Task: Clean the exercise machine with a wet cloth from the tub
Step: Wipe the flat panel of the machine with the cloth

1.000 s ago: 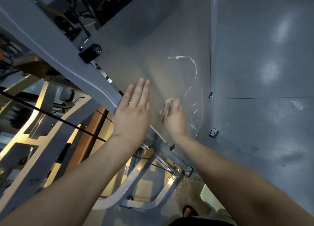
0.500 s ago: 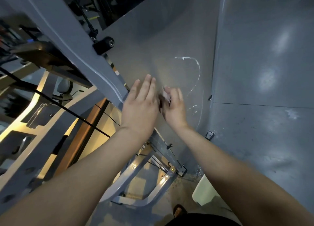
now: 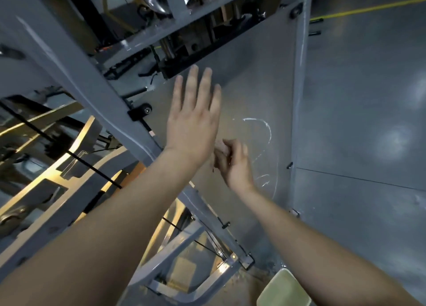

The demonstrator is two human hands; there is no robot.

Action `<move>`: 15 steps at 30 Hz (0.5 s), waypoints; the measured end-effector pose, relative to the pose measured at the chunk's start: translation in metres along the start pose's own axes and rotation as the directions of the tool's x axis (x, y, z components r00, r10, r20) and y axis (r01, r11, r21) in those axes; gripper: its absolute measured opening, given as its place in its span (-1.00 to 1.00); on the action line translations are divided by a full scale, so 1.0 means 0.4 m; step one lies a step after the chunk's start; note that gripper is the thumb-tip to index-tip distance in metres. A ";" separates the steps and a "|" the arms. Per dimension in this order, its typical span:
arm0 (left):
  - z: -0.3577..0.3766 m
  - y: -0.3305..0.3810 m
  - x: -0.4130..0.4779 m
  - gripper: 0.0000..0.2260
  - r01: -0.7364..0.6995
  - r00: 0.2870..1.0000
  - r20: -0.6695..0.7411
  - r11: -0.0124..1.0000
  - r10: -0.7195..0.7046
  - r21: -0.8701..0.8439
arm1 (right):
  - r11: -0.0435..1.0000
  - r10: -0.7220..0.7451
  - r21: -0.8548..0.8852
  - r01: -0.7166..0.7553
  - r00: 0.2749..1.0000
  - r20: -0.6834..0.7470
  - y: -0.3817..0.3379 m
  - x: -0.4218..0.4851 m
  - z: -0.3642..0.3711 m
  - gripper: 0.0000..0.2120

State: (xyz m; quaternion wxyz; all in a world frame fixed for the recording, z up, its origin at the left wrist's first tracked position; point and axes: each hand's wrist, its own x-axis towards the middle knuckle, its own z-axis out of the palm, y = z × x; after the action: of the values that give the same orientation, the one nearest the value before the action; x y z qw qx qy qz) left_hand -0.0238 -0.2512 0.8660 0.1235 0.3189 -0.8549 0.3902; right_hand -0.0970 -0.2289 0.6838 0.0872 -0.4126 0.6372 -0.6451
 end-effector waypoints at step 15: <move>0.039 0.029 0.071 0.05 0.190 0.982 0.013 0.982 -0.190 -0.019 | 0.960 0.230 0.191 -0.206 0.966 -0.114 -0.001 0.056 -0.010 -0.91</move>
State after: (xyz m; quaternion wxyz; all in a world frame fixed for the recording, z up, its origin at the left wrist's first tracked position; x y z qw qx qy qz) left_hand -0.0524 -0.2696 0.8619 0.1584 0.3999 -0.8252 0.3662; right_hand -0.1140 -0.2402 0.6941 0.1509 -0.2857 0.6230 -0.7124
